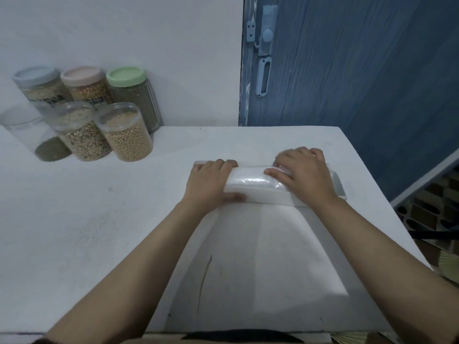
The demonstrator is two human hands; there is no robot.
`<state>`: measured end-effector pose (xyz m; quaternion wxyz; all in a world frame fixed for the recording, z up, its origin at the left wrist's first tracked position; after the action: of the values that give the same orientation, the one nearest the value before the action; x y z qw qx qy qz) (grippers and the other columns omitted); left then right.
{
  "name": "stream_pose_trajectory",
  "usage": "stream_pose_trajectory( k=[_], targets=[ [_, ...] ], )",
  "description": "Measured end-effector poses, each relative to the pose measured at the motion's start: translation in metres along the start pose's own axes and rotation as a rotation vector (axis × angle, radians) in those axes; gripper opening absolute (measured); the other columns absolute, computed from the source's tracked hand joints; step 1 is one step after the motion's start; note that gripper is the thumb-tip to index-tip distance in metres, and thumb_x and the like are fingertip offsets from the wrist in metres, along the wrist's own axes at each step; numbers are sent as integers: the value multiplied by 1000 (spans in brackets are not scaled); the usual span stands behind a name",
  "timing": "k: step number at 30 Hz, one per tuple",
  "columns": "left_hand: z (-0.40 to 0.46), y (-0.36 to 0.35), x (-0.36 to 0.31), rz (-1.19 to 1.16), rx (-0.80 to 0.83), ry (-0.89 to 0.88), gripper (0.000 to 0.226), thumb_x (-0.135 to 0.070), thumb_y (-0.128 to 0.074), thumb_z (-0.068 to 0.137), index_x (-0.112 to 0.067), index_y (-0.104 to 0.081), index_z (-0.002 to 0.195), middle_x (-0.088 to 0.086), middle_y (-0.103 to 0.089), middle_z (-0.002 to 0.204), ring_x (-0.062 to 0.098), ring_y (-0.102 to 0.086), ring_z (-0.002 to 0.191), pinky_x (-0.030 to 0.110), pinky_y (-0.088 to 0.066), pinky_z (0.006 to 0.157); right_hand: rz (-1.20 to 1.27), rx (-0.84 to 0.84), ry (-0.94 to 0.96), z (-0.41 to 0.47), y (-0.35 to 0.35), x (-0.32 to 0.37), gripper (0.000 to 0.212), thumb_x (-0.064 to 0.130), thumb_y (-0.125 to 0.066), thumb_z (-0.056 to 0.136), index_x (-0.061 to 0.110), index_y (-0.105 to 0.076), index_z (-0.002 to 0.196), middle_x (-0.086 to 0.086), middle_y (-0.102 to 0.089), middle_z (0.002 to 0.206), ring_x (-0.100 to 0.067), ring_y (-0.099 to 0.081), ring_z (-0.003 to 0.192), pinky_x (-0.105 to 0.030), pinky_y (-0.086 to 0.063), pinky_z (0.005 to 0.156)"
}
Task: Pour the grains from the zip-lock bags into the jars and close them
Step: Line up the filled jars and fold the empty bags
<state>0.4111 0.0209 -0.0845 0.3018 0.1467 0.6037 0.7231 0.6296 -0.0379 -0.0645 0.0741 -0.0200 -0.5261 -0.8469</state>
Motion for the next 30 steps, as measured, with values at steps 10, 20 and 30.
stream_pose_trajectory(
  k=[10, 20, 30],
  targets=[
    [30, 18, 81, 100, 73, 181, 83, -78, -60, 72, -27, -45, 135, -2, -56, 129, 23, -48, 122, 41, -30, 102, -30, 389, -12, 52, -23, 26, 76, 68, -53, 87, 45, -20, 152, 13, -27, 159, -20, -24, 142, -50, -15, 112],
    [99, 19, 128, 155, 162, 224, 89, -70, -70, 70, -24, -37, 140, 3, -50, 135, 27, -42, 126, 45, -29, 101, 37, 400, -144, 127, -72, 35, 48, 55, -26, 103, 41, -31, 148, 9, -32, 154, -23, -24, 141, -50, -24, 107],
    [128, 19, 152, 114, 245, 165, 104, -76, -73, 59, -25, -38, 143, 7, -36, 136, 28, -44, 123, 44, -30, 105, -92, 352, -198, 163, -85, 38, 44, 49, -22, 103, 32, -42, 138, 1, -55, 136, -28, -41, 127, -54, -23, 106]
  ],
)
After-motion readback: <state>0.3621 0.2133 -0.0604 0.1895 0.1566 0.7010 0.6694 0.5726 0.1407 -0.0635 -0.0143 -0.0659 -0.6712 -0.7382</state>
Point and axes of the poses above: each hand's wrist, its own z-axis towards the middle knuckle, its own y-axis out of the back of the hand, x = y × z, the point moved 2 cm from there along z, towards the middle knuckle
